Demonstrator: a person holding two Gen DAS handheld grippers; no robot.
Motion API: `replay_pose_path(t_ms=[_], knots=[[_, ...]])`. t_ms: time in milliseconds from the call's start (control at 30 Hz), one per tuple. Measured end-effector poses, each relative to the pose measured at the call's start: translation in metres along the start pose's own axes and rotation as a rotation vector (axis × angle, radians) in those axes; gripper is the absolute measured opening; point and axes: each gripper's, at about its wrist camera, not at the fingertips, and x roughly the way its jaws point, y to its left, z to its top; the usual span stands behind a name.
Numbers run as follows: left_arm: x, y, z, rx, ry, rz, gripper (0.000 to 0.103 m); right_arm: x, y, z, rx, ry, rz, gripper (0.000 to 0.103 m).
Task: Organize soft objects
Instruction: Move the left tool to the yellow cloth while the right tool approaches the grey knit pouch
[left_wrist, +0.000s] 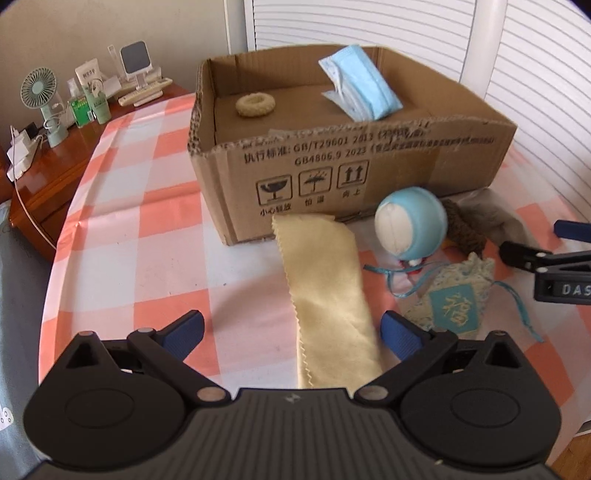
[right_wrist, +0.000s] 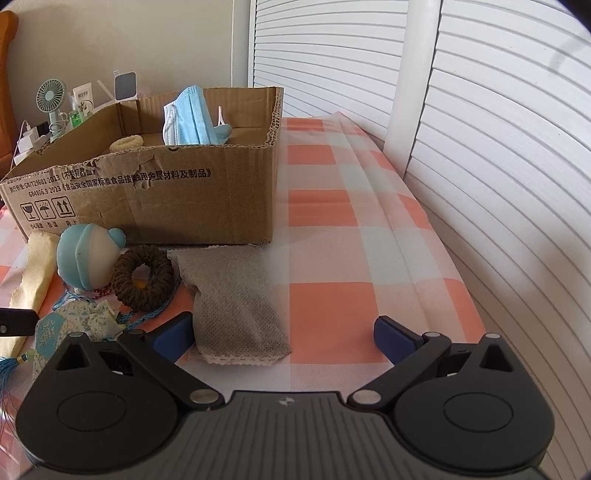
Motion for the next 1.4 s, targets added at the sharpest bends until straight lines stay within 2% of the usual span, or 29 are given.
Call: replay_pose_path(t_ms=[67,333,433,600,733,1033,1067,1133,1167,1200,1233,1300,1333,1367,1400], knots=[[0.0,0.004,-0.001,-0.014,0.008,-0.017,0.102,0.0,0.0,0.001,0.001,0.002,0.002,0.103],[-0.011,0.036,-0.014,-0.038,0.028,0.04,0.103,-0.001,0.0,0.0,-0.002,-0.003,0.005,0.103],[-0.014,0.048,-0.022,-0.073,0.026,0.018,0.103,-0.001,0.0,-0.001,-0.002,-0.003,0.005,0.103],[-0.017,0.05,-0.029,-0.071,-0.011,0.024,0.103,-0.002,0.001,-0.001,-0.004,-0.002,0.007,0.103],[-0.022,0.045,-0.031,-0.085,0.007,0.04,0.102,-0.002,0.002,-0.001,-0.006,-0.003,0.009,0.103],[-0.039,0.044,-0.05,-0.013,0.001,0.057,0.102,-0.003,0.002,-0.002,-0.01,-0.009,0.014,0.103],[-0.04,0.044,-0.05,-0.005,-0.007,0.047,0.1,-0.002,0.002,-0.002,-0.011,-0.011,0.016,0.103],[-0.04,0.046,-0.049,-0.01,-0.023,-0.002,0.087,-0.003,0.002,-0.002,-0.013,-0.011,0.017,0.103],[-0.04,0.046,-0.048,-0.009,-0.033,-0.028,0.076,-0.002,0.002,-0.002,-0.014,-0.01,0.019,0.103],[-0.041,0.045,-0.047,0.004,-0.041,-0.028,0.068,-0.003,0.003,-0.002,-0.015,-0.01,0.02,0.103],[-0.041,0.044,-0.046,0.019,-0.047,-0.04,0.064,-0.003,0.003,-0.002,-0.017,-0.009,0.022,0.103],[-0.041,0.043,-0.044,0.029,-0.054,-0.053,0.047,-0.003,0.003,-0.002,-0.019,-0.01,0.024,0.103],[-0.042,0.043,-0.043,0.033,-0.055,-0.057,0.042,-0.003,0.003,-0.002,-0.019,-0.011,0.024,0.103],[-0.042,0.043,-0.043,0.031,-0.057,-0.059,0.028,-0.003,0.003,-0.002,-0.02,-0.011,0.024,0.103],[-0.043,0.044,-0.042,0.025,-0.058,-0.063,0.019,-0.003,0.003,-0.002,-0.02,-0.01,0.024,0.103]])
